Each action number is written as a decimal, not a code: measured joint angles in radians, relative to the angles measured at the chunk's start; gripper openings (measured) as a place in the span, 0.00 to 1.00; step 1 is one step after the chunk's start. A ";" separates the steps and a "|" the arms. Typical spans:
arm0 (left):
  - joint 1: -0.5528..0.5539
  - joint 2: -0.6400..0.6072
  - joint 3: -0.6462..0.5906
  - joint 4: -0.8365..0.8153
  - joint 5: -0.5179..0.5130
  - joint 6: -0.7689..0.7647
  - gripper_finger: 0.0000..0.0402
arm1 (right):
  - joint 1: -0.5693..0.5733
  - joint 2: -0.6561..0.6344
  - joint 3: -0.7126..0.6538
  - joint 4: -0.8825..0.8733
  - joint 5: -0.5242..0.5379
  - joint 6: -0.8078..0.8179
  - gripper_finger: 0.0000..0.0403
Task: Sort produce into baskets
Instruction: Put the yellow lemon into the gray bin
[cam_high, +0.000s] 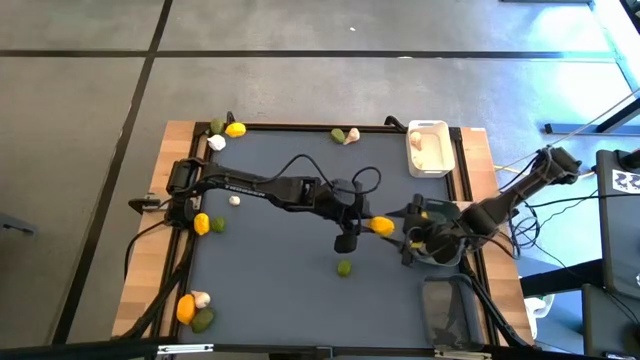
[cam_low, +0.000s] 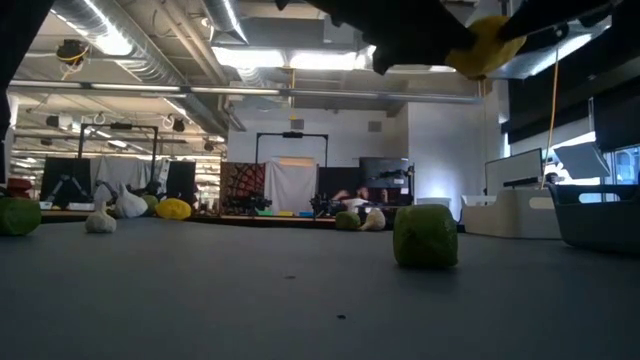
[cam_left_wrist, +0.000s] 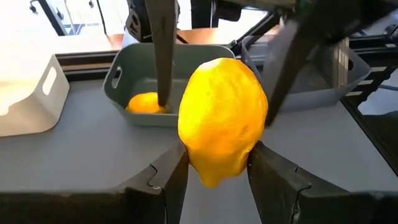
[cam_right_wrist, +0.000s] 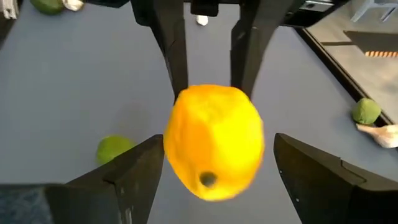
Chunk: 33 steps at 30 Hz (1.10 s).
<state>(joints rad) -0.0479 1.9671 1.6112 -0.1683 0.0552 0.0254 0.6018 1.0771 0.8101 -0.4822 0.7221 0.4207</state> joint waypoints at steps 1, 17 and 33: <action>0.000 0.000 0.000 0.003 0.000 0.000 0.37 | 0.000 0.010 0.000 0.010 0.004 -0.007 0.75; -0.005 0.000 0.000 0.023 0.000 -0.018 0.37 | 0.000 0.039 0.000 0.042 0.011 -0.034 0.41; -0.002 0.001 0.000 0.015 -0.001 -0.006 0.58 | 0.000 0.030 0.000 0.003 -0.035 -0.035 0.44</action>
<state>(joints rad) -0.0498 1.9682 1.6112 -0.1532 0.0540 0.0191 0.6018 1.1073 0.8101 -0.4788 0.6868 0.3853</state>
